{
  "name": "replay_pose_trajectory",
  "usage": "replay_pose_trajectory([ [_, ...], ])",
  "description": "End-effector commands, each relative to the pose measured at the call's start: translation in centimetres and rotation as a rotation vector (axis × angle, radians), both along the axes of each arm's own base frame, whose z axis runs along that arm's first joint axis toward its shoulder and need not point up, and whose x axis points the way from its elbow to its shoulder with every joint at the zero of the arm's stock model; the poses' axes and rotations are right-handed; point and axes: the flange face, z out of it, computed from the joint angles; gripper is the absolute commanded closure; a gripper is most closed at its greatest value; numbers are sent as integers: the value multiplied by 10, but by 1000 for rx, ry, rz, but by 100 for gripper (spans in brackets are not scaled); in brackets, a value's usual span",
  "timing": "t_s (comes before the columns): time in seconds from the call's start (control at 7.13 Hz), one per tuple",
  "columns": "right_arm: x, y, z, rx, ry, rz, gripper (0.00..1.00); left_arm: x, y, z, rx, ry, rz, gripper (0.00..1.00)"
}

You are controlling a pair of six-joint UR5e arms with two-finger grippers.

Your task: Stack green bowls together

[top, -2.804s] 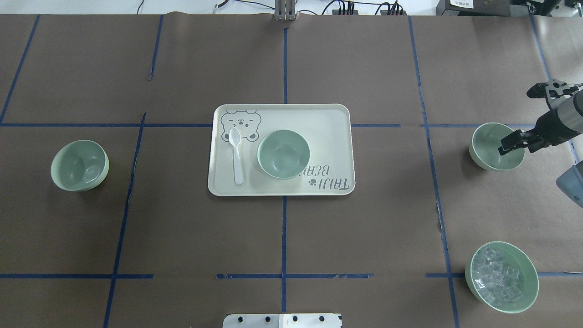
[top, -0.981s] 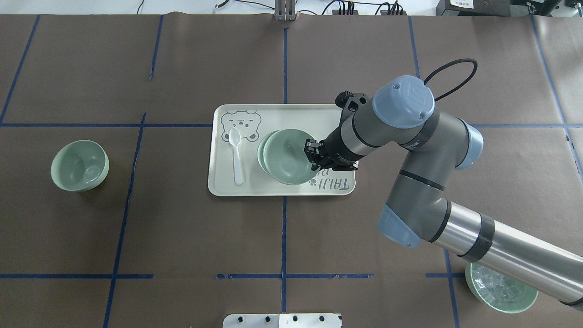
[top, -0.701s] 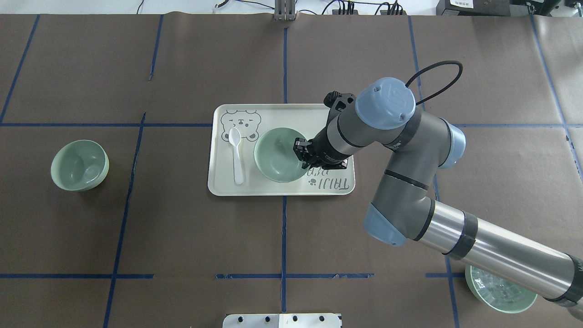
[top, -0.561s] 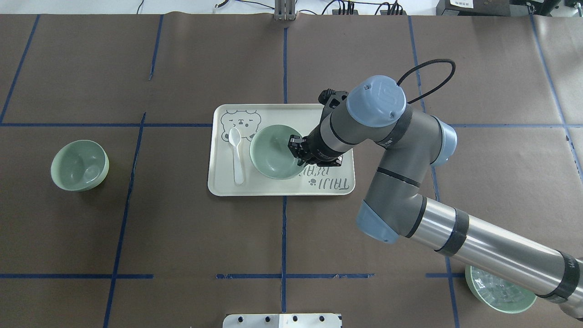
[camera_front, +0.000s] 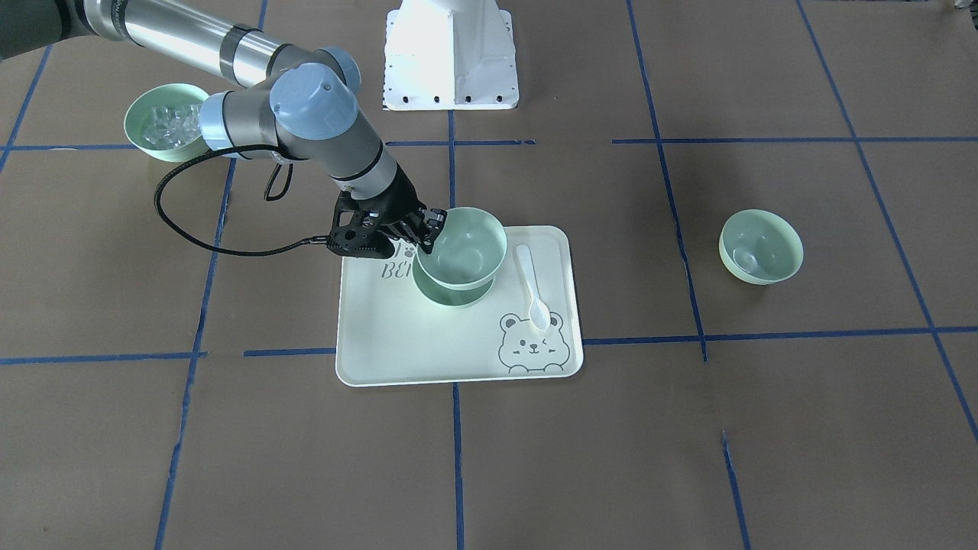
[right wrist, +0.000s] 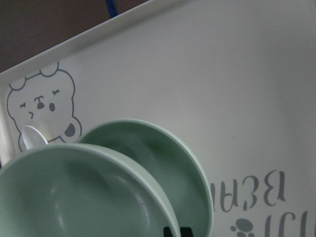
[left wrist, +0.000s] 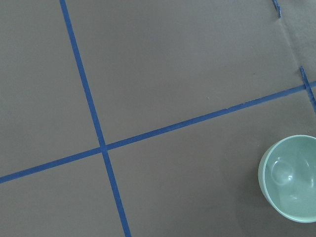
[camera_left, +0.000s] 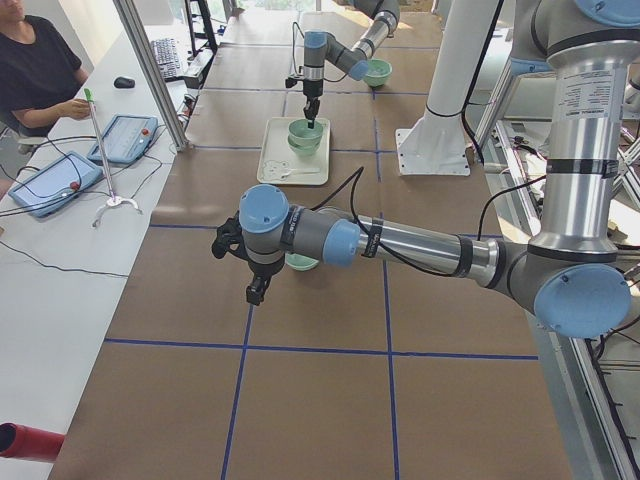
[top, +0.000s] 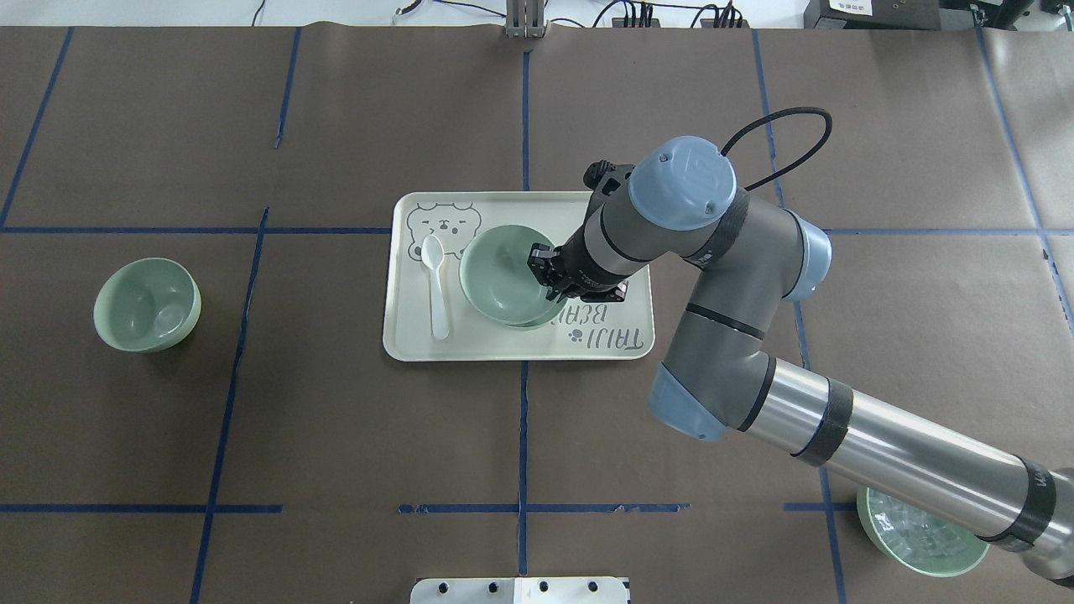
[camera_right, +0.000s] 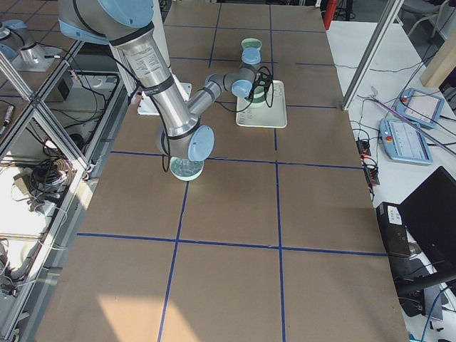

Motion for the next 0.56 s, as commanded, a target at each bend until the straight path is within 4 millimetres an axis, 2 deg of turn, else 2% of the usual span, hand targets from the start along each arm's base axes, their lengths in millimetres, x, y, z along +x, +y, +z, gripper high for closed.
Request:
replay_pose_trajectory([
  [0.0, 0, -1, 1, -1, 2, 1, 100, 0, 0, 0, -1, 0, 0, 0],
  [0.14, 0, -1, 6, -15, 23, 1, 27, 0, 0, 0, -1, 0, 0, 0],
  [0.28, -2, -2, 6, -15, 23, 1, 0, 0, 0, 0, 1, 0, 0, 0],
  [0.42, -1, -3, 6, -13, 20, 3, 0, 1, -1, -2, 16, -1, 7, 0],
])
